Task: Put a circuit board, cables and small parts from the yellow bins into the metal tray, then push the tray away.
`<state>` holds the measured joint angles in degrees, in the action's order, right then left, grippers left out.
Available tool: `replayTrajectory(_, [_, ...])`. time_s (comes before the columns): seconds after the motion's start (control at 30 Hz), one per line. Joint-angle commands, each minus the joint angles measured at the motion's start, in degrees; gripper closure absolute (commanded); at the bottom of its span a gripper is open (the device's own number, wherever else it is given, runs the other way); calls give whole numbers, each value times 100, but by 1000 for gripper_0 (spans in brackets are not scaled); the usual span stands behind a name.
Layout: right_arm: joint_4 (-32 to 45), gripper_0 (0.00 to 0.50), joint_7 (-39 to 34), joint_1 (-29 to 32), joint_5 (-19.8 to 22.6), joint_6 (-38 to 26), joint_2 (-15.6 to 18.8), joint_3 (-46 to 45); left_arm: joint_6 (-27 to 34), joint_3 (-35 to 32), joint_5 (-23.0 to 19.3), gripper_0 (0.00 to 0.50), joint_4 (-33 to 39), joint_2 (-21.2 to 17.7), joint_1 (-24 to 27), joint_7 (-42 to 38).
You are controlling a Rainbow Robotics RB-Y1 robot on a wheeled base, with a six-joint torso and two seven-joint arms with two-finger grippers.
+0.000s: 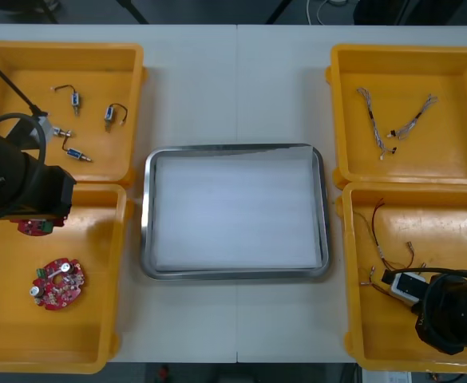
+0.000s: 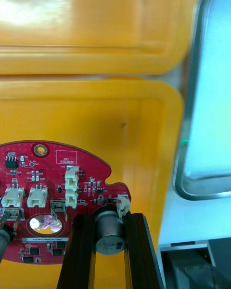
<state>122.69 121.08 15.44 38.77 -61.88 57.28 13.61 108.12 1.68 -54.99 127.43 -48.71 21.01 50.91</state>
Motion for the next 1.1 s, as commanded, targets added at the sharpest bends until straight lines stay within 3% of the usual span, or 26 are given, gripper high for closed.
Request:
replayTrajectory(0.03, [440,500,100,12,113,-501,108,-421,34,667,-126,500,300,-183,650,-530])
replayTrajectory(0.2, [906,500,56,3,271,-1098,73,-913,-80,1238,-240,499,335,-104,1081,-1004])
replayTrajectory(0.5, [1486,500,-76,-260,1159,-2382,-94,-1924,-414,2275,-240,500,326,212,1784,-1927])
replayTrajectory(0.8, [1802,500,-304,-603,1950,-3313,-129,-2882,-1029,3330,235,500,-52,546,2135,-2244])
replayTrajectory(1.1, [1881,500,-497,-1227,2117,-4157,-138,-3137,-1530,4094,780,500,-614,801,2294,-2340])
